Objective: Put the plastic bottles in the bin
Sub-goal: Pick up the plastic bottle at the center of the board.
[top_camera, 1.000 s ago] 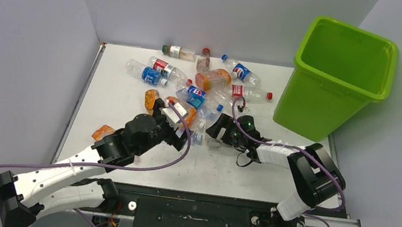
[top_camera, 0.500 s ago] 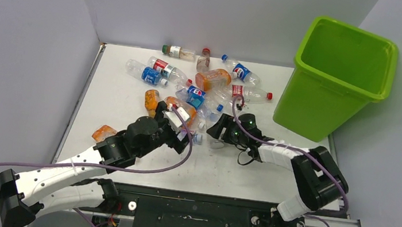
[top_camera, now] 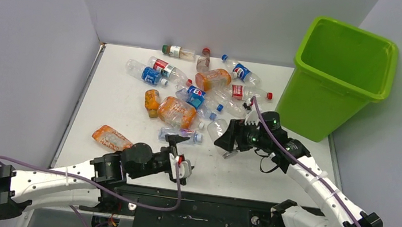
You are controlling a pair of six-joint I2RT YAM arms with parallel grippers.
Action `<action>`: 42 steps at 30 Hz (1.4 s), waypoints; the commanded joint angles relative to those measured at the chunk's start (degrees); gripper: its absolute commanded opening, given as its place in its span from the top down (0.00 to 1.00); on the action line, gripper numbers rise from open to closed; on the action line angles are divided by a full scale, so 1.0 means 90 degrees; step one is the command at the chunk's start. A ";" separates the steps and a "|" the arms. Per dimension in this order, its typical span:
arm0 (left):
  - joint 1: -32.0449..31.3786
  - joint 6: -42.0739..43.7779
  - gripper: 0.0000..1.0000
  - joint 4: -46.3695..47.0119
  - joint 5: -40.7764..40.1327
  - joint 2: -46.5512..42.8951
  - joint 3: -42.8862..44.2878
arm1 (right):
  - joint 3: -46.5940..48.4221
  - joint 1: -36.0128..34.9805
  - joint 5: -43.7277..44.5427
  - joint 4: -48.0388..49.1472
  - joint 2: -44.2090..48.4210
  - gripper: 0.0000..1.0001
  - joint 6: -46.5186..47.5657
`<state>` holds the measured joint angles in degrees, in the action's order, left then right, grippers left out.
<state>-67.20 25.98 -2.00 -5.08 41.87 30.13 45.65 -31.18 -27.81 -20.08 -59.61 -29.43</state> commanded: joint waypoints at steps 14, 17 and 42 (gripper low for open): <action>-0.1522 0.4326 0.04 0.0655 -0.1648 0.1130 0.0562 | 0.0422 -0.0839 -0.1285 -0.1891 0.0755 0.95 0.0687; -0.1490 0.4458 0.04 0.0630 -0.1428 0.1365 0.0763 | 0.0380 -0.0878 -0.1363 -0.1770 0.0718 0.95 0.0622; -0.1342 0.4541 0.55 0.1208 -0.1066 0.2146 0.0743 | 0.0693 -0.1672 -0.1095 -0.1447 0.0512 0.57 0.0420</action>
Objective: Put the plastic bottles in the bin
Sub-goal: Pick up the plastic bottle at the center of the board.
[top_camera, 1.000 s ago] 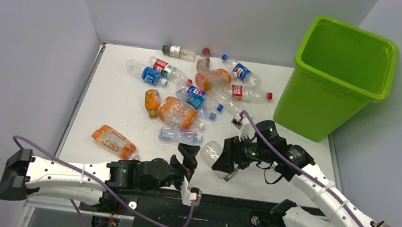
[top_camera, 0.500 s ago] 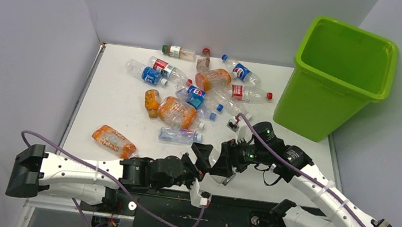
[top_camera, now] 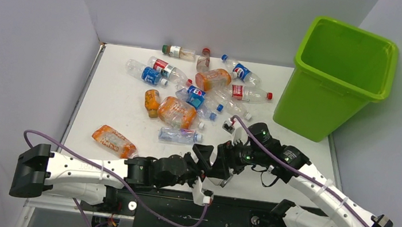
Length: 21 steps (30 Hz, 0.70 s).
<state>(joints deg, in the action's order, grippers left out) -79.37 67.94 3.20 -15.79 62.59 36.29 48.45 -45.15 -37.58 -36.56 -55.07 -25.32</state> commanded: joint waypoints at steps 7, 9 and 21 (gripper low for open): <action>-0.0009 -0.0890 0.63 0.0166 -0.0026 -0.0530 0.0163 | 0.1605 -0.0118 0.1318 -0.0149 0.0159 0.09 0.0324; 0.0001 -0.1418 0.64 -0.0201 -0.0037 -0.0702 0.0290 | 0.2133 -0.0114 0.1819 -0.0068 0.0213 0.10 0.0493; 0.2492 -0.7297 1.00 -0.0994 0.2718 -0.1496 0.1350 | 0.0752 -0.0116 0.3892 0.4300 0.1533 0.10 0.0075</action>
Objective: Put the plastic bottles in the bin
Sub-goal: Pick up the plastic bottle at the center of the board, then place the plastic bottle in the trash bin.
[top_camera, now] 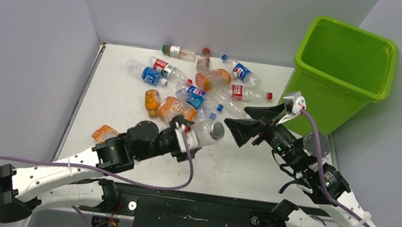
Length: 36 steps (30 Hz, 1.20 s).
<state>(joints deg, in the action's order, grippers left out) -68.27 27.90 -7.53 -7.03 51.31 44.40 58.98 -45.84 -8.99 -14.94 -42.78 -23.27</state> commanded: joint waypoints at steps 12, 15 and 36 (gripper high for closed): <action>0.2647 -0.4855 1.00 0.1783 0.3640 -0.0069 -0.0140 | -0.1287 -0.0035 0.0038 0.4076 -0.0564 0.10 -0.1002; 0.2652 -0.4879 1.00 0.1900 0.3529 -0.0202 -0.0258 | -0.1210 -0.0057 -0.0164 0.4416 -0.0941 0.10 -0.1120; 0.2599 -0.4634 1.00 0.1939 0.3165 -0.0427 -0.0466 | -0.0622 -0.0366 -0.0531 0.3750 -0.1950 0.45 -0.1080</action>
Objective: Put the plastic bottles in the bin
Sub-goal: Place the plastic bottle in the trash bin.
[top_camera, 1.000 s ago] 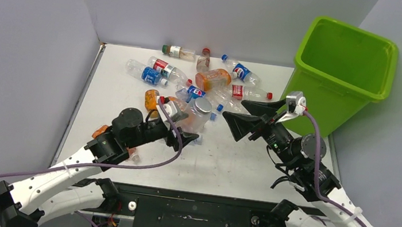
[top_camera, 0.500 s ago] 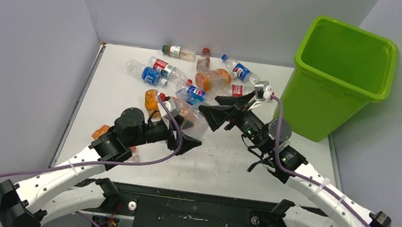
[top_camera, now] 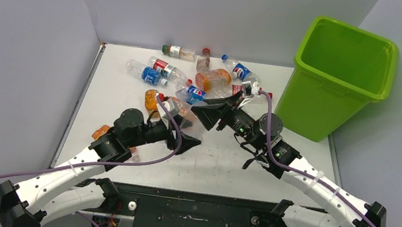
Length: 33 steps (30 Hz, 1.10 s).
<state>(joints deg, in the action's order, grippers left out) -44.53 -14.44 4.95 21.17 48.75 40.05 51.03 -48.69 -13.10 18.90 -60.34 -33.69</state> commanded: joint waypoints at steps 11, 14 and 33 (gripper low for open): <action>-0.0173 0.0271 0.34 0.0674 -0.0248 -0.0420 -0.0186 | 0.0278 -0.0054 -0.0009 -0.0314 0.0086 0.95 0.0170; -0.0221 0.0355 0.03 0.0787 -0.0376 -0.0562 -0.0317 | 0.0280 -0.0061 0.0181 -0.0481 0.0332 0.95 0.0360; -0.0269 0.0626 0.04 0.1022 -0.1542 -0.1169 -0.0624 | 0.3960 -0.0062 0.4460 -0.2527 0.0282 0.95 0.3465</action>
<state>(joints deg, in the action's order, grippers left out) -46.78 -9.98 10.70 9.56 39.03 34.63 81.54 -49.19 12.14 -4.69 -55.70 -10.90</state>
